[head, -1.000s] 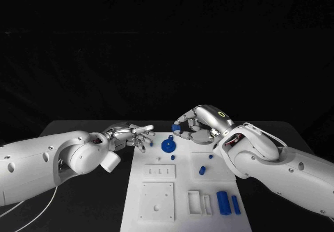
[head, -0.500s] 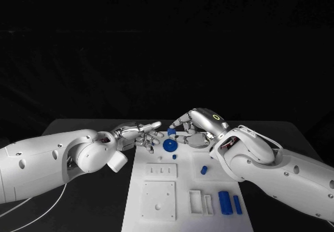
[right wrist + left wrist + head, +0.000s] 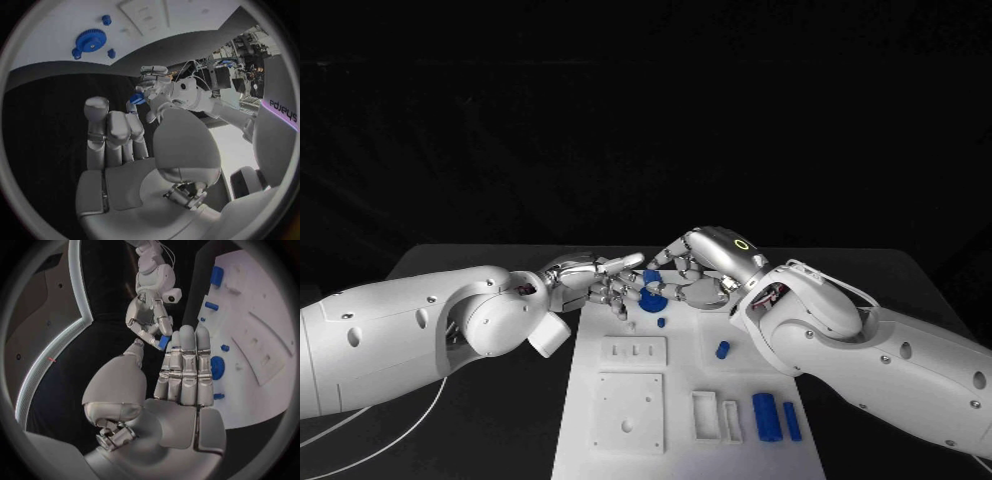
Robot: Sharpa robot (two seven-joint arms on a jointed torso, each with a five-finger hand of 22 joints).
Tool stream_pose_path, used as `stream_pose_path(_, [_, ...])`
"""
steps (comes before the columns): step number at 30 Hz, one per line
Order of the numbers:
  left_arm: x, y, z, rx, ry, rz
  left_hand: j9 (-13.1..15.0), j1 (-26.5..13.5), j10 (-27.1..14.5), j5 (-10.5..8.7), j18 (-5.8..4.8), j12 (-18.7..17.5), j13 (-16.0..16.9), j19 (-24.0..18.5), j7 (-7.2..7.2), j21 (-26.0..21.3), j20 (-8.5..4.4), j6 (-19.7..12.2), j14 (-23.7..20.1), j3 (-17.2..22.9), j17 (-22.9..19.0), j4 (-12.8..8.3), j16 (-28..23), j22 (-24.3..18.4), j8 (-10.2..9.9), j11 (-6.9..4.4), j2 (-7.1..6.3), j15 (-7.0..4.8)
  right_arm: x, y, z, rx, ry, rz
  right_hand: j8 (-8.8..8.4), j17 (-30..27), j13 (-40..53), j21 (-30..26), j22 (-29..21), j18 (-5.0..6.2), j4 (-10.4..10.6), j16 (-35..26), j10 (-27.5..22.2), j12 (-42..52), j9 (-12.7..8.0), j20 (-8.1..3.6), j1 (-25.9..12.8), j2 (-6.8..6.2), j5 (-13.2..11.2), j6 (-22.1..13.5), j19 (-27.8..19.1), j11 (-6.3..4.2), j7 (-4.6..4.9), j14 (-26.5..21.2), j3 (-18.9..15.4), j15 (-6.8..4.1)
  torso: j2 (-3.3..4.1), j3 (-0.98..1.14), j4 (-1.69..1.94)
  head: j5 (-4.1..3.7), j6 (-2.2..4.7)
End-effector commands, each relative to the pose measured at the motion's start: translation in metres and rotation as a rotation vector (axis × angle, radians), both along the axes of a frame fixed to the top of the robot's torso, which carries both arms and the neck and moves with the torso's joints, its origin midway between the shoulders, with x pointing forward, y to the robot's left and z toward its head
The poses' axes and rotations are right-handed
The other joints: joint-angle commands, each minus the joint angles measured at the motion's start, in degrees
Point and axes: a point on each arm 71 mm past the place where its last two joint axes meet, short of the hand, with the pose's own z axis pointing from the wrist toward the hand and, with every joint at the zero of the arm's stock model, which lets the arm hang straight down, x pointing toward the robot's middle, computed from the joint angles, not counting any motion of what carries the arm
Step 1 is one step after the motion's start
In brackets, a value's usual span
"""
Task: Assemble the parts on the task board
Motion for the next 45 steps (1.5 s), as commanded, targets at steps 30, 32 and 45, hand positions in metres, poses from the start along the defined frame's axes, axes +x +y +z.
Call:
stream_pose_path(30, [-0.0013,-0.0057,-0.0008,0.016,0.011,-0.046,2.20,7.10,0.42,7.57,-0.76,-0.08,-0.15,0.13,-1.08,0.16,-0.28,1.98,0.33,-3.11,0.36,-9.29,0.68,0.94,-0.12,-0.82,6.56,-0.20,-0.0018,0.0057,-0.0047,-0.032,0.017,0.027,0.07,-0.16,-0.04,-0.20,4.43,0.49,0.50,-0.43,0.10,-0.14,0.07,-0.32,-0.20,-0.11,-0.56,0.40,2.89,-0.04,-0.05,0.02,-0.41,-0.21,0.03,0.02,-0.02,0.16,-0.28])
stream_pose_path(32, [-0.0013,-0.0057,-0.0010,0.017,0.013,-0.046,2.29,7.09,0.43,7.61,-0.77,-0.09,-0.15,0.11,-1.11,0.16,-0.28,2.01,0.31,-3.14,0.37,-9.27,0.70,0.96,-0.14,-0.83,6.63,-0.21,-0.0019,0.0059,-0.0047,-0.032,0.017,0.028,0.07,-0.16,-0.04,-0.20,4.43,0.49,0.50,-0.43,0.10,-0.14,0.07,-0.32,-0.20,-0.11,-0.56,0.40,2.89,-0.04,-0.05,0.02,-0.41,-0.21,-0.01,0.04,-0.03,0.23,-0.32])
stream_pose_path(45, [-0.0018,-0.0060,-0.0018,0.021,0.023,-0.049,3.03,7.69,0.52,9.84,-0.77,-0.10,-0.17,0.08,-1.39,0.25,-0.35,2.39,0.27,-2.39,0.41,-9.59,0.79,1.14,-0.11,-0.93,7.72,-0.28,-0.0025,0.0073,-0.0045,-0.030,0.017,0.031,0.07,-0.19,-0.04,-0.28,4.42,0.49,0.54,-0.48,0.10,-0.15,0.07,-0.33,-0.13,-0.10,-0.50,0.44,2.88,-0.04,-0.06,0.01,-0.56,-0.22,-0.01,0.00,-0.04,0.20,-0.32])
